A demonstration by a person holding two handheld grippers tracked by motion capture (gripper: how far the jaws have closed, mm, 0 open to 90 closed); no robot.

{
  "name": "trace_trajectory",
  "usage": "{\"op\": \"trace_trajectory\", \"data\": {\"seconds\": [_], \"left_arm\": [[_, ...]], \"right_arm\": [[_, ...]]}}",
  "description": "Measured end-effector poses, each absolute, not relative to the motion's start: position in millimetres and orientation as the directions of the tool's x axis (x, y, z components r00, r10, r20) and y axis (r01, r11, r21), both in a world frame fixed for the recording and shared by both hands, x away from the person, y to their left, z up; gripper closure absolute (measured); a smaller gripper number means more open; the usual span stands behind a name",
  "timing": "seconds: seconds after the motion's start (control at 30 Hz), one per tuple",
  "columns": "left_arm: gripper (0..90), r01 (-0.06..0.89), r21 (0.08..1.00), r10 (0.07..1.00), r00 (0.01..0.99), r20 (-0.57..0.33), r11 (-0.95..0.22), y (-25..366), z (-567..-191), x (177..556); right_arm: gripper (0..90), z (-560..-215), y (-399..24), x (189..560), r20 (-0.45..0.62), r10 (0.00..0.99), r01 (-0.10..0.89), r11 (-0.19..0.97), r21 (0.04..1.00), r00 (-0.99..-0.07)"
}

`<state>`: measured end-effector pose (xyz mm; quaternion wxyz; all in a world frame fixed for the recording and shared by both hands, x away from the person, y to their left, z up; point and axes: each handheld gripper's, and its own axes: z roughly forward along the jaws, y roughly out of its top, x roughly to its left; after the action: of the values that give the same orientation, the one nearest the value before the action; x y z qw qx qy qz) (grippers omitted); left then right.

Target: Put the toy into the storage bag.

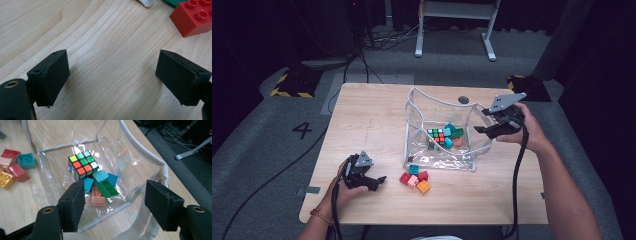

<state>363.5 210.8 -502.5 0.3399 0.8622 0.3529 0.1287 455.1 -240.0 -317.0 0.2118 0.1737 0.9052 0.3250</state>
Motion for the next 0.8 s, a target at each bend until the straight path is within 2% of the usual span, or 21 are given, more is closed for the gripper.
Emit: {"op": "trace_trajectory", "data": {"seconds": [0.4, 0.8], "left_arm": [[11.9, 0.521, 0.677, 0.696, 0.718, -0.017, -0.521, 211, -502, 364], [11.9, 0.521, 0.676, 0.696, 0.718, -0.018, -0.521, 211, -502, 363]], "right_arm": [[31.4, -303, -268, 425, -0.223, 0.541, 0.156, 0.567, 0.809, -0.811], [31.0, -315, -300, 385, -0.192, 0.6, 0.161, 0.484, 0.86, -0.777]]}}
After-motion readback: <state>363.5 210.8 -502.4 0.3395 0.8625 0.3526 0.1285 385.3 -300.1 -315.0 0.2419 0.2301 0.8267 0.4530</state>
